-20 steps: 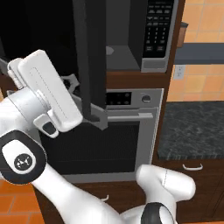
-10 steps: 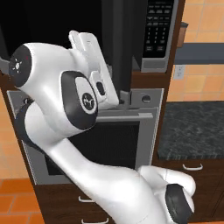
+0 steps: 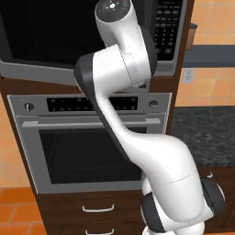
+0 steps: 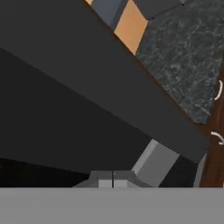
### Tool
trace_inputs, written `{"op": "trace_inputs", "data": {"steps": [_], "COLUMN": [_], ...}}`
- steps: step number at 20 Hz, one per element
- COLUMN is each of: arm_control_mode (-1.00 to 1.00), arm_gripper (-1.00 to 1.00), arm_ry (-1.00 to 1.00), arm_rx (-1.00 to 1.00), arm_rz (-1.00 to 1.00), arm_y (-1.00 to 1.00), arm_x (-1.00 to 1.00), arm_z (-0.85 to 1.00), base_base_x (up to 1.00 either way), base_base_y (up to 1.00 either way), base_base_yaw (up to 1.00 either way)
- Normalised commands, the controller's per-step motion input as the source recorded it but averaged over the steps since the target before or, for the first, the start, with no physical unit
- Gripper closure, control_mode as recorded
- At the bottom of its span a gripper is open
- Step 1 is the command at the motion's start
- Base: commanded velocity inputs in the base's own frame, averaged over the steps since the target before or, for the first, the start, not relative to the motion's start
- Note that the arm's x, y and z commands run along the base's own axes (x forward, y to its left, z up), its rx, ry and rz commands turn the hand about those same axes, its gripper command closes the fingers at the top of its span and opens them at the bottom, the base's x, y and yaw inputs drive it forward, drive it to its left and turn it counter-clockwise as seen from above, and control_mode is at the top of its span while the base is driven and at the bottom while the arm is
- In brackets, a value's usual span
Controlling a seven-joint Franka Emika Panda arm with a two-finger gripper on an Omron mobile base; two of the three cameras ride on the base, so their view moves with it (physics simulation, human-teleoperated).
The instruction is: Open the microwave, place the bowl with waffle inside the microwave, then close the microwave door and turn it on.
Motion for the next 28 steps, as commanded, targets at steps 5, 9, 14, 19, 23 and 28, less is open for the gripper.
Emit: {"op": "trace_inputs", "data": {"steps": [5, 9, 14, 19, 23, 28], "arm_control_mode": [-1.0, -1.0, -1.0, -1.0, -1.0, -1.0], "arm_gripper": [1.0, 1.0, 1.0, 1.0, 1.0, 1.0], "arm_ry": [0.0, 0.0, 0.0, 0.0, 0.0, 0.04], "arm_rx": [0.01, 0.0, 0.0, 0.0, -0.02, -0.03], "arm_rz": [0.34, 0.26, 0.17, 0.08, 0.01, 0.08], "arm_y": [-0.04, 0.0, 0.0, 0.0, 0.04, 0.11], "arm_x": [1.0, 1.0, 1.0, 1.0, 1.0, -0.74], "arm_z": [-0.57, -0.44, -0.45, -0.39, -0.41, 0.01], "base_base_x": [0.0, 0.0, 0.0, 0.0, 0.0, 0.0], "base_base_y": [0.0, 0.0, 0.0, 0.0, 0.0, 0.0], "base_base_yaw": [0.0, 0.0, 0.0, 0.0, 0.0, 0.0]}}
